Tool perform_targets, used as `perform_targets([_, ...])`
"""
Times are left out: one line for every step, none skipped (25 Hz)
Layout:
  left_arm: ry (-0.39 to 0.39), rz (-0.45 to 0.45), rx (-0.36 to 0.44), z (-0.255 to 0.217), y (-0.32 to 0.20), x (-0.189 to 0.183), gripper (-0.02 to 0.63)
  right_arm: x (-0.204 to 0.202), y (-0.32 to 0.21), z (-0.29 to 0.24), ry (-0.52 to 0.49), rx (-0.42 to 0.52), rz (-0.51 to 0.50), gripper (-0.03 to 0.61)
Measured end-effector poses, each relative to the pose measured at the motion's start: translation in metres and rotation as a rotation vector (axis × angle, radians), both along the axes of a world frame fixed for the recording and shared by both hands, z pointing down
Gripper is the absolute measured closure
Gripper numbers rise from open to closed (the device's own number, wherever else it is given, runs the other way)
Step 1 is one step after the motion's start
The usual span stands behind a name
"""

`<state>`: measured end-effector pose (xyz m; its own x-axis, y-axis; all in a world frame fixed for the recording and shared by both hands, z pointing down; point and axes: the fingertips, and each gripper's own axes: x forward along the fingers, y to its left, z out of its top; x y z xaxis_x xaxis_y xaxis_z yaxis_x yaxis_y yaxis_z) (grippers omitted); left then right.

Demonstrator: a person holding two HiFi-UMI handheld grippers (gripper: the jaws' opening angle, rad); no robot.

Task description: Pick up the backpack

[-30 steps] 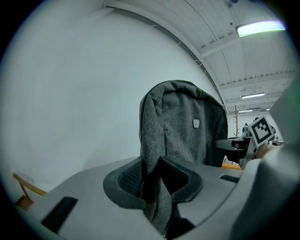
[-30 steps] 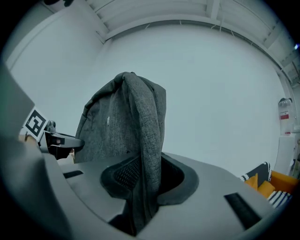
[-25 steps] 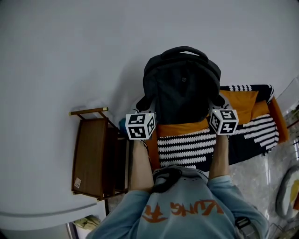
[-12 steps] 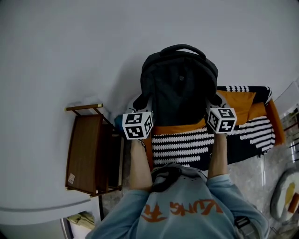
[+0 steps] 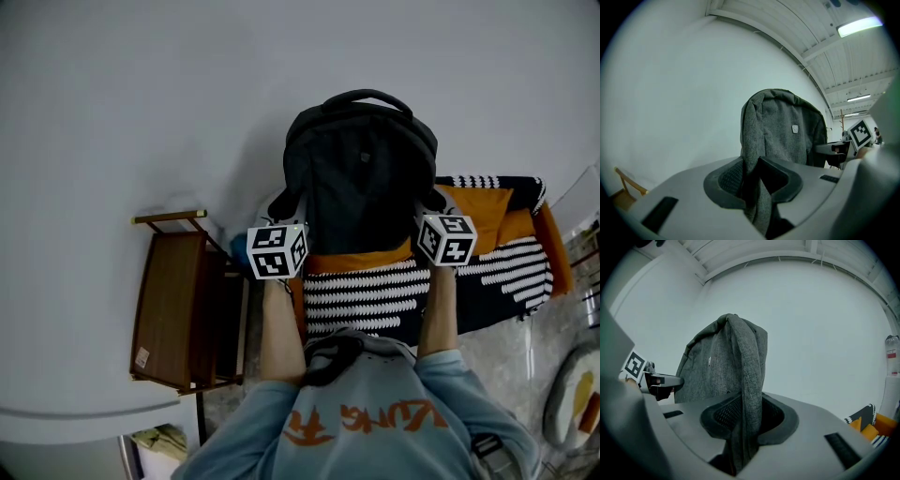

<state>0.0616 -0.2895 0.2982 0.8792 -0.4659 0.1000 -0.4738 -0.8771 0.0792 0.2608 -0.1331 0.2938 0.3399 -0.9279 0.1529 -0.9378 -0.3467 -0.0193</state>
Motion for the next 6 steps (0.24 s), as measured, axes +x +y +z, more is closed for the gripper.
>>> perform_targets([0.008, 0.000, 0.004, 0.004, -0.001, -0.007, 0.506, -0.007, -0.001, 0.004, 0.005, 0.005, -0.001, 0.488])
perform_targets([0.018, 0.000, 0.007, 0.011, -0.001, -0.018, 0.506, -0.018, -0.001, 0.010, 0.014, 0.009, -0.002, 0.488])
perform_targets([0.027, -0.001, 0.009, 0.017, -0.001, -0.027, 0.506, -0.027, -0.001, 0.014, 0.023, 0.013, -0.003, 0.488])
perform_targets([0.034, -0.002, 0.011, 0.020, -0.001, -0.035, 0.506, -0.035, 0.000, 0.017, 0.029, 0.016, -0.005, 0.488])
perform_targets([0.038, -0.003, 0.012, 0.022, 0.001, -0.040, 0.506, -0.040, 0.001, 0.018, 0.035, 0.017, -0.006, 0.488])
perform_targets([0.042, -0.004, 0.012, 0.024, 0.002, -0.045, 0.506, -0.044, 0.002, 0.019, 0.039, 0.019, -0.008, 0.488])
